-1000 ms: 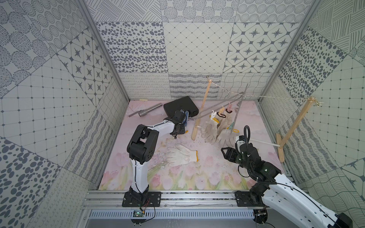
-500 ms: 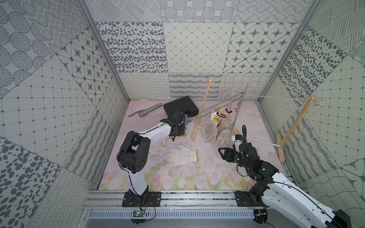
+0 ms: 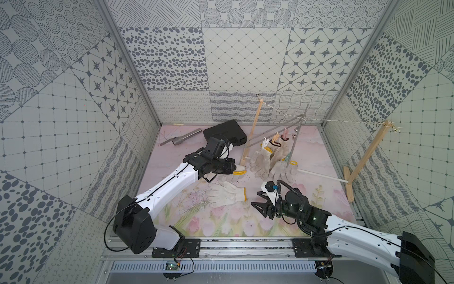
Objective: Clip the gloves onto a hanger to dry
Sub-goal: Pick up the glove from the center of the board.
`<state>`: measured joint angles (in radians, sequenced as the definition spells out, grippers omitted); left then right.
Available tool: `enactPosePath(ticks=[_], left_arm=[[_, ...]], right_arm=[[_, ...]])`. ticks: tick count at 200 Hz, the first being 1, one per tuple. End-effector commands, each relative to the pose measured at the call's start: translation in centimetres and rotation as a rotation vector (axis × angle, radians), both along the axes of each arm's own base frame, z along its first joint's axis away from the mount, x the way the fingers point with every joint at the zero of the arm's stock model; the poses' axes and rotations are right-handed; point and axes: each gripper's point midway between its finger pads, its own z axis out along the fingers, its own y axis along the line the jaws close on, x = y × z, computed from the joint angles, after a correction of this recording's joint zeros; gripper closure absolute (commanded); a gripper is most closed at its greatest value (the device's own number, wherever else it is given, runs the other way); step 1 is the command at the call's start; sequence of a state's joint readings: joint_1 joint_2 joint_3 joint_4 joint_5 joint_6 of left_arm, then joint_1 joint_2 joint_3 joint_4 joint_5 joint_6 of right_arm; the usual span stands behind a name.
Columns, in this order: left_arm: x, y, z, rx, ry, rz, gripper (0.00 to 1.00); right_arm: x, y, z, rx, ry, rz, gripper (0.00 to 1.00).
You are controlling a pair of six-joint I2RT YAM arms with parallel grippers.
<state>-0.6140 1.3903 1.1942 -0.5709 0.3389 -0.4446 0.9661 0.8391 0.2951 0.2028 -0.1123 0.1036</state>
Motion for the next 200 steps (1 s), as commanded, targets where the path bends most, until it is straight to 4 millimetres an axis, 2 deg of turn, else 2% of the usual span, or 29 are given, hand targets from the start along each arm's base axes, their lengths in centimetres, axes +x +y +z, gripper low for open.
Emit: enactPosePath(ticks=[1,33,54,90,110,145,200], left_arm=[[-5.2,-1.5,2.1,-0.121,0.165,-0.175,1.0],[-6.5,-2.2,2.2,-0.138,0.203,-0.233,1.0],[-7.2,-2.7,1.9,-0.143,0.228,-0.266,1.0],[-9.2,-4.5,2.1,-0.171,0.286,-0.386,1.0],[-10.1,-5.3,2.1,-0.156,0.288,-0.435,1.0],[-10.8,-6.1,3.0,-0.169,0.278,-0.467,1.0],[-11.8,-6.5,3.9,-0.204,0.275,-0.511,1.0]], right_arm=[[0.4,1.2,3.3,-0.009,-0.246,0.046,0.37],[0.3,0.7,5.6,0.001,-0.357,0.044,0.41],[0.4,-0.3,7.2,0.002,-0.426,0.015,0.55],[0.0,-1.1,9.0,-0.002,-0.502,0.015,0.56],[0.2,-1.4,9.2,-0.027,-0.536,0.008,0.56],[0.5,-1.7,8.6,-0.093,-0.554,0.006,0.64],[0.2,-1.5,8.4,-0.098,-0.576,0.03,0.64]])
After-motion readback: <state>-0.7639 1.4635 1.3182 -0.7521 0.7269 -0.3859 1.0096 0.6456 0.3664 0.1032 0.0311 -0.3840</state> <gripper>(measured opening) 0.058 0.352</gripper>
